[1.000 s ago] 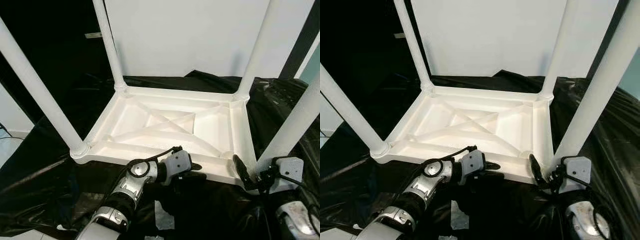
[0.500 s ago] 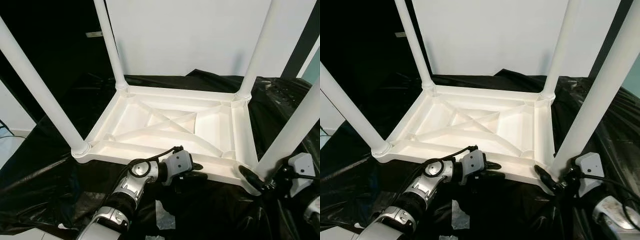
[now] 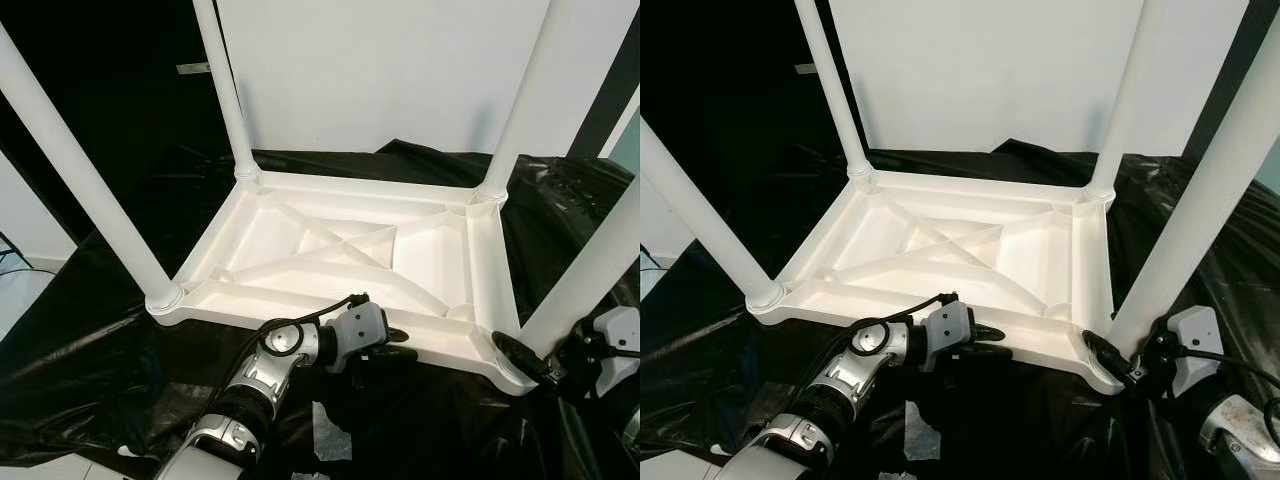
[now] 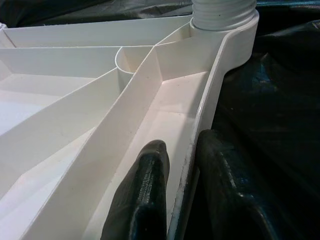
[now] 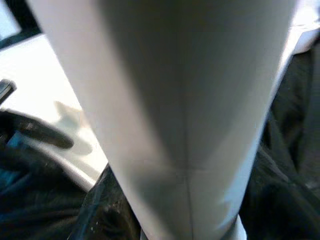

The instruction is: Building children table

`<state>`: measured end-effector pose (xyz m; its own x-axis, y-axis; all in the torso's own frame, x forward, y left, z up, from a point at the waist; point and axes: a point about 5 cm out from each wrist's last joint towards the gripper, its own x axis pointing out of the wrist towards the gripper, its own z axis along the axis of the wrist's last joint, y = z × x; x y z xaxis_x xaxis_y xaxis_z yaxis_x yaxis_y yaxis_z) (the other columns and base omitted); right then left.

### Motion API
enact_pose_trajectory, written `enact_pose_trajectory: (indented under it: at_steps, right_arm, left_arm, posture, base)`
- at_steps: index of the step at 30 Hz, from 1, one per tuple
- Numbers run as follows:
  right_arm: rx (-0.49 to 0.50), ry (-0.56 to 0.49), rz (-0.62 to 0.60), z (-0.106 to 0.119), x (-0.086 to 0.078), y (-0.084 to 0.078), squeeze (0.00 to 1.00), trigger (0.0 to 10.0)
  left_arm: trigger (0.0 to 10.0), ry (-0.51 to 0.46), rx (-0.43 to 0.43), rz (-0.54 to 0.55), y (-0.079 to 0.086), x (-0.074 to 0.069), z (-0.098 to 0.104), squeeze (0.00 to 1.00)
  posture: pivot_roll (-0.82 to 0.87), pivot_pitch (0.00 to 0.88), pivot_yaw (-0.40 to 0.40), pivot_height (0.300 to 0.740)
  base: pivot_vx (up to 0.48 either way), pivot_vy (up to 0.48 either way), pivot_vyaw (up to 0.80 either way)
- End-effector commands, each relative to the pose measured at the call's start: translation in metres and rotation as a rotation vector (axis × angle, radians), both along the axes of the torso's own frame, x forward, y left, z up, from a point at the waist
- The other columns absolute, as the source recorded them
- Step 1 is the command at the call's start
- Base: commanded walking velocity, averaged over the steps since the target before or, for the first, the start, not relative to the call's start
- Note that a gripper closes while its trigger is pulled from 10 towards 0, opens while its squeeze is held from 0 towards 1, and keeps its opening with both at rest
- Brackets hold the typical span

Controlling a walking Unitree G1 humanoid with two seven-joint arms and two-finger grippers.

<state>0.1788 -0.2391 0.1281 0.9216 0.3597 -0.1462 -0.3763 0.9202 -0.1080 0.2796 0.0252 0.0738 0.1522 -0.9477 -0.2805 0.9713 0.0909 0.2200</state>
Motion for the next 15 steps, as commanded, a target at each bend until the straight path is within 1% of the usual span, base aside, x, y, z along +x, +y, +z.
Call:
enact_pose_trajectory:
  at_steps: [1,2,3,5,6,7,10,12,15]
  right_arm:
    - [0.043,0.055,-0.058,-0.019,-0.007,0.018,0.0,0.0]
    - [0.061,0.033,-0.15,-0.023,-0.009,0.024,0.0,0.0]
    - [0.061,0.033,-0.15,-0.023,-0.009,0.024,0.0,0.0]
    - [0.09,0.005,-0.282,-0.028,-0.012,0.032,0.0,0.0]
    - [0.099,-0.005,-0.326,-0.029,-0.012,0.035,0.0,0.0]
    - [0.099,-0.005,-0.326,-0.029,-0.012,0.035,0.0,0.0]
    - [0.083,-0.105,-0.464,-0.022,-0.011,0.033,0.0,0.0]
    - [0.077,-0.131,-0.517,-0.02,-0.01,0.029,0.0,0.0]
    - [0.072,-0.131,-0.537,-0.02,-0.01,0.029,0.0,0.0]
  left_arm:
    - [10.0,0.085,0.067,0.189,0.011,-0.007,-0.032,0.0]
    - [10.0,0.084,0.067,0.191,0.011,-0.007,-0.032,0.0]
    - [10.0,0.084,0.067,0.191,0.011,-0.007,-0.032,0.0]
    - [10.0,0.084,0.066,0.192,0.011,-0.007,-0.032,0.0]
    - [10.0,0.084,0.066,0.192,0.011,-0.007,-0.032,0.0]
    - [10.0,0.084,0.066,0.192,0.011,-0.007,-0.032,0.0]
    - [10.0,0.083,0.066,0.19,0.011,-0.006,-0.032,0.0]
    - [10.0,0.083,0.066,0.191,0.011,-0.006,-0.031,0.0]
    - [10.0,0.081,0.07,0.188,0.012,-0.006,-0.031,0.0]
  posture:
    - [-0.14,0.0,0.024,0.74]
    - [-0.14,0.0,0.023,0.74]
    - [-0.14,0.0,0.023,0.74]
    - [-0.14,0.0,0.026,0.74]
    - [-0.14,0.0,0.026,0.74]
    - [-0.14,0.0,0.026,0.74]
    - [-0.14,0.0,0.026,0.74]
    - [-0.14,0.0,0.028,0.74]
    - [-0.14,0.0,0.028,0.74]
  base:
    - [0.0,0.0,0.0]
    - [0.0,0.0,0.0]
    - [0.0,0.0,0.0]
    - [0.0,0.0,0.0]
    - [0.0,0.0,0.0]
    - [0.0,0.0,0.0]
    - [0.0,0.0,0.0]
    - [0.0,0.0,0.0]
    - [0.0,0.0,0.0]
